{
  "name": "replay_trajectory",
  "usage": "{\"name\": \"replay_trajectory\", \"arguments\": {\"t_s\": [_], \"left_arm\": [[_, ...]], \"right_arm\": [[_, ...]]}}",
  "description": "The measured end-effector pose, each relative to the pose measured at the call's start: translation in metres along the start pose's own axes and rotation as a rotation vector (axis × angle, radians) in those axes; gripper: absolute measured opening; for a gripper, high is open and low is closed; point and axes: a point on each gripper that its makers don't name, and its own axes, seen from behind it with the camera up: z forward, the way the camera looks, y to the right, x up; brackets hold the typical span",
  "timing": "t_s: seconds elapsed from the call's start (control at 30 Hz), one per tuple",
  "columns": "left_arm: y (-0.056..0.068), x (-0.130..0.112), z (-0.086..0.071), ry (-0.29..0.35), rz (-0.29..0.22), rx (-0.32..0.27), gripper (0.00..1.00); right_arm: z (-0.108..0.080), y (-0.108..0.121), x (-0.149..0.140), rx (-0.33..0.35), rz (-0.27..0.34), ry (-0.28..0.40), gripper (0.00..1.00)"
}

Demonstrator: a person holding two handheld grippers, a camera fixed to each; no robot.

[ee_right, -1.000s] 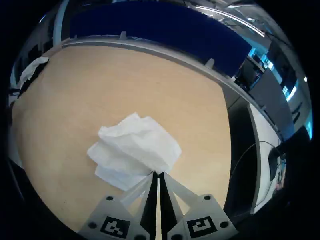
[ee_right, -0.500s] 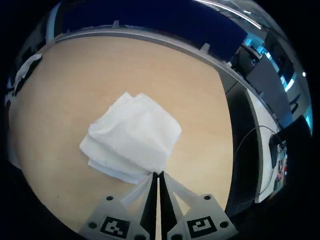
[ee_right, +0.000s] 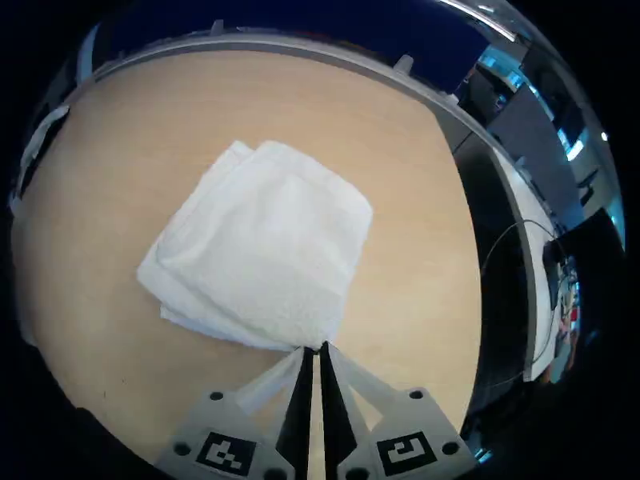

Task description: Fold towel

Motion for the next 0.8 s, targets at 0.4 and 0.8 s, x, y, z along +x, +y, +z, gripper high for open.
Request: {"name": "replay_trajectory", "arguments": {"t_s": [0.4,0.8], "left_arm": [[0.000,-0.001,-0.001,0.001,-0.001,-0.002,0.91],[0.002,0.003,0.000,0.003,0.005,-0.012,0.91]], "right_arm": [[-0.002,0.000,-0.005,-0.018,0.041,0.016,0.43],[-0.014,-0.004,-0.003,0.008,0.049,0.044,0.68]]}}
